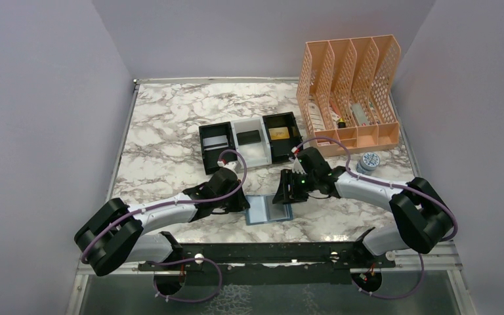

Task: Take the credit cards out of the card holder

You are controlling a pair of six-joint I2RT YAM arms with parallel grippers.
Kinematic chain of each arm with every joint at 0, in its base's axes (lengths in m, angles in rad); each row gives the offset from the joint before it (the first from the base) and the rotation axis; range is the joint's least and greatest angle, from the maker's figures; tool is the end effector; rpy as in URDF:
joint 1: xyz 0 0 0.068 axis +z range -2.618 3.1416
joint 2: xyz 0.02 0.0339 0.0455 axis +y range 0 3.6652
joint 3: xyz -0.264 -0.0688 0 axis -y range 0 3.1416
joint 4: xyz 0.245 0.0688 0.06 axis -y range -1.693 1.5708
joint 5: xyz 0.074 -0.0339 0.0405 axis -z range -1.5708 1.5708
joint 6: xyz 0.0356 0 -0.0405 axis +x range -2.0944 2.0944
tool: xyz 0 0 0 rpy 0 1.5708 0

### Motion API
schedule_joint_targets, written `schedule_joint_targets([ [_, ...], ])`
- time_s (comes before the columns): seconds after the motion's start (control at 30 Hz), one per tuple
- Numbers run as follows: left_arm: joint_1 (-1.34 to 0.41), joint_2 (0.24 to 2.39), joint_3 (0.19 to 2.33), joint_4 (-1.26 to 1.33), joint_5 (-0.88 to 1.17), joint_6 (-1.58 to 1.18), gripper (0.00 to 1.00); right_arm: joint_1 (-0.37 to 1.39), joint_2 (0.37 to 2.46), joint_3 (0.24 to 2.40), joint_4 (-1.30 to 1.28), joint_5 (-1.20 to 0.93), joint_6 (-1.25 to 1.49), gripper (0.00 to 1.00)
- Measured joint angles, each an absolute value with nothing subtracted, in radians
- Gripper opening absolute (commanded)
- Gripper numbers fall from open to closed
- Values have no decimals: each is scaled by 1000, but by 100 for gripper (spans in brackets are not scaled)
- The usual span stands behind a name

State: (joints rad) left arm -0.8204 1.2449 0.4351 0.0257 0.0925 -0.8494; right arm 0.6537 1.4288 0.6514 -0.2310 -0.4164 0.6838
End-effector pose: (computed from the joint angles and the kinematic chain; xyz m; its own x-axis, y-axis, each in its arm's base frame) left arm 0.1513 -0.1671 0.1503 -0.8984 -0.1328 -0.4186 0.1488 0.8047 -0.5747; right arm 0.1946 0.1672 0.1556 -0.9801 -0.0230 -0.1972 -0.1396 0.7861 0.6021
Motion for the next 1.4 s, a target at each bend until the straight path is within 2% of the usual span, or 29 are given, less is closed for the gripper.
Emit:
schedule_joint_targets([
  [1.4,-820,1258,435,31,92,-850,0,655,1414,663,-276,-381,651,50],
])
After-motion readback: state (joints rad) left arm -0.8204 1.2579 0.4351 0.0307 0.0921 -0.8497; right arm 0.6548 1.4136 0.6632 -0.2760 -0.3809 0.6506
